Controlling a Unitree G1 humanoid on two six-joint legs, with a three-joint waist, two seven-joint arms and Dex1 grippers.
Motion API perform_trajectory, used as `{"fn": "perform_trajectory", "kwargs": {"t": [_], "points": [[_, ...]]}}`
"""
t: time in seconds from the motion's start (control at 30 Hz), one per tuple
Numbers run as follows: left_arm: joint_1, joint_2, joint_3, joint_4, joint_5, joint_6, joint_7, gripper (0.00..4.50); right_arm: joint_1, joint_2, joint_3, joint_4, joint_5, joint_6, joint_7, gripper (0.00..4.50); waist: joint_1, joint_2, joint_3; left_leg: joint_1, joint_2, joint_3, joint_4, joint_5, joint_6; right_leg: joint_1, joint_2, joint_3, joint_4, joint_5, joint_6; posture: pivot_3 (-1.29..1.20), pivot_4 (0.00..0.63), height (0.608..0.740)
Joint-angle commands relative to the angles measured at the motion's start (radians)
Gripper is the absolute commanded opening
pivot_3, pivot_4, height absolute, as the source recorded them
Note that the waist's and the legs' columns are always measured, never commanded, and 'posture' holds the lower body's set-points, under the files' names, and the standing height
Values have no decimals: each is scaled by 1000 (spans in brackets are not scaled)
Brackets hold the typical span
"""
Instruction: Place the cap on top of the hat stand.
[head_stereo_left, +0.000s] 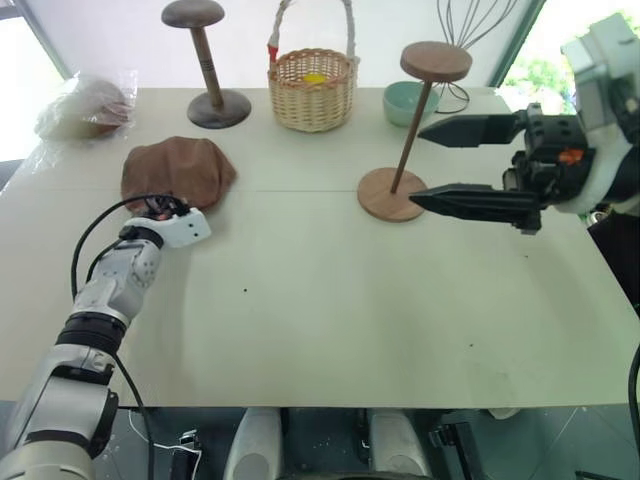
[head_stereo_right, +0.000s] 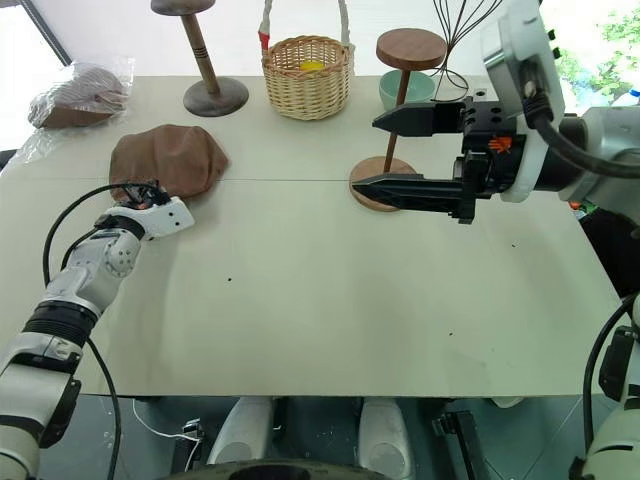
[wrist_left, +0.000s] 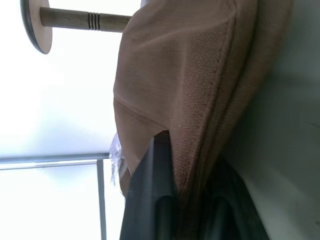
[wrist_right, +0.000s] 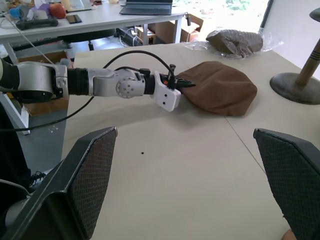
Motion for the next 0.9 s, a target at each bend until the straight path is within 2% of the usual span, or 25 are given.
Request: {"fn": "perform_trajectory", "kwargs": {"t": [0.03, 0.33, 0.6, 0.7, 0.9], "points": [[-26, 32, 30, -35, -20, -1, 12, 45, -37, -5, -29, 22, 22, 15, -15, 4500, 0, 0, 0, 0, 0, 0, 0, 0, 0, 0, 0, 0, 0, 0, 0, 0, 150, 728], [-97, 120, 116, -151, -126, -84, -26, 45, -16, -61, -67, 28, -40, -25, 9, 4500, 2, 0, 0, 0, 0, 0, 0, 0, 0, 0, 0, 0, 0, 0, 0, 0, 150, 728], [-319, 159, 138, -226, -251, -313, -144, 45, -19, -167, -99, 100, -132, -90, 87, 4500, 1, -1, 0, -2, 0, 0, 1, 0, 0, 0, 0, 0, -1, 0, 0, 0, 150, 728], [-434, 120, 128, -216, -295, -385, -188, 45, -35, -199, -109, 160, -168, -111, 105, 4500, -1, -1, 1, -2, 0, 1, 3, 0, 0, 0, 0, 0, -1, 0, 0, 0, 150, 728], [-639, -66, 77, -128, -344, -477, -237, 45, -9, -245, -150, 260, -239, -138, 110, 4500, 2, -1, 0, -2, 0, 1, 6, 0, 0, 2, 0, 1, 0, 0, 1, 0, 150, 728]]}}
